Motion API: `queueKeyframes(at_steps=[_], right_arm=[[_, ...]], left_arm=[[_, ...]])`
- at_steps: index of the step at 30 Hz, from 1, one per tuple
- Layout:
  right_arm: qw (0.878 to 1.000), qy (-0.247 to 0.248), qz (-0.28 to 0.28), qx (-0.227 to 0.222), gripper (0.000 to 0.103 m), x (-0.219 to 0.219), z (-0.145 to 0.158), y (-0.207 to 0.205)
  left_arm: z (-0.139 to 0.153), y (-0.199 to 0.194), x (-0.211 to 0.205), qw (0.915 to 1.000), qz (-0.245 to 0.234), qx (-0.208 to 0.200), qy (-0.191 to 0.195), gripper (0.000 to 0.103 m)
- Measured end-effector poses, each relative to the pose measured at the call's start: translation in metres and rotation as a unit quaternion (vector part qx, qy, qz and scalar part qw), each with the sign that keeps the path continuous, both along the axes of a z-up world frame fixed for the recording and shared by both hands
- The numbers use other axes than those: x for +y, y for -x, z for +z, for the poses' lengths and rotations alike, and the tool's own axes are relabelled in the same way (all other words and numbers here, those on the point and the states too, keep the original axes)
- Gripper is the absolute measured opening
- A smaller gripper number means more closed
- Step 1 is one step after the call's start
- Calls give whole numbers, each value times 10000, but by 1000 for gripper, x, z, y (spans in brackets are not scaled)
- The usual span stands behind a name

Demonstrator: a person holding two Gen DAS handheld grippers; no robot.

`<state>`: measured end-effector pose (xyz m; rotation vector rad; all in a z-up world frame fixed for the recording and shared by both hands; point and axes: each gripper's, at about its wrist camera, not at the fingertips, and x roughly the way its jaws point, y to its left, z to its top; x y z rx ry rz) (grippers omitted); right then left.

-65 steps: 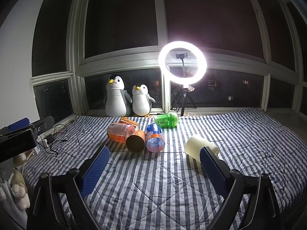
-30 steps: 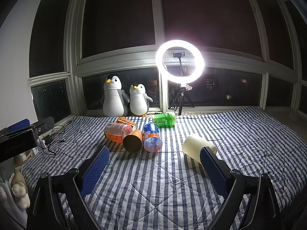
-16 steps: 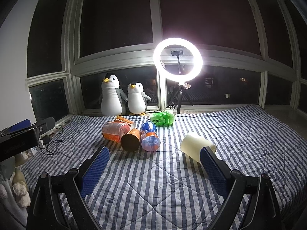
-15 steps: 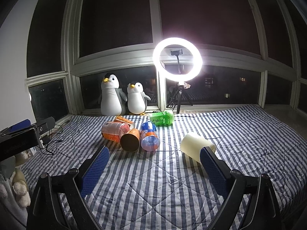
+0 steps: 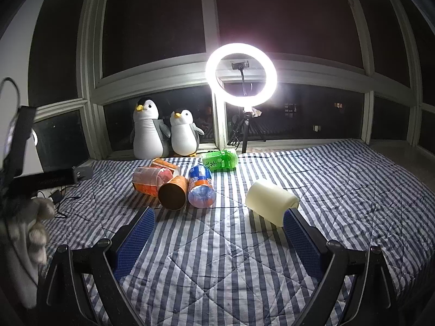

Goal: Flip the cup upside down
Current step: 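Reach the left tool to the orange-labelled bottle and close around it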

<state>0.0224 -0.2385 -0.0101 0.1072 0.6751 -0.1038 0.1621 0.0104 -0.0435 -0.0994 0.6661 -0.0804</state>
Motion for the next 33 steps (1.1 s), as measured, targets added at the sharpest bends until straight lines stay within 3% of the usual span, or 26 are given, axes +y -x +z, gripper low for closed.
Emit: queueKeyframes(at_steps=[4,13,16,22,28,33], right_arm=[[10000,-43,-32,46,94,-6,-4,-2],[9993,-202,-221,201,94,-28,-18,-7],[9990,-212,-309,231,94,-38,-22,-7],[9977,-318,-515,295,94,-59,-29,-10],[9965,-339,-662,395,94,-75,-37,-12],[9955,-362,-750,459,94,-84,-42,-14]], left_arm=[[-14,-53,9,9973,25,636,368,102],[-48,-137,5,9830,524,1519,892,102],[-65,-160,2,9711,888,1808,1277,101],[-96,-199,-1,9361,1625,2183,2228,100],[-102,-222,-6,9144,2182,2139,2654,100],[-118,-241,-8,8946,2385,2372,2940,100]])
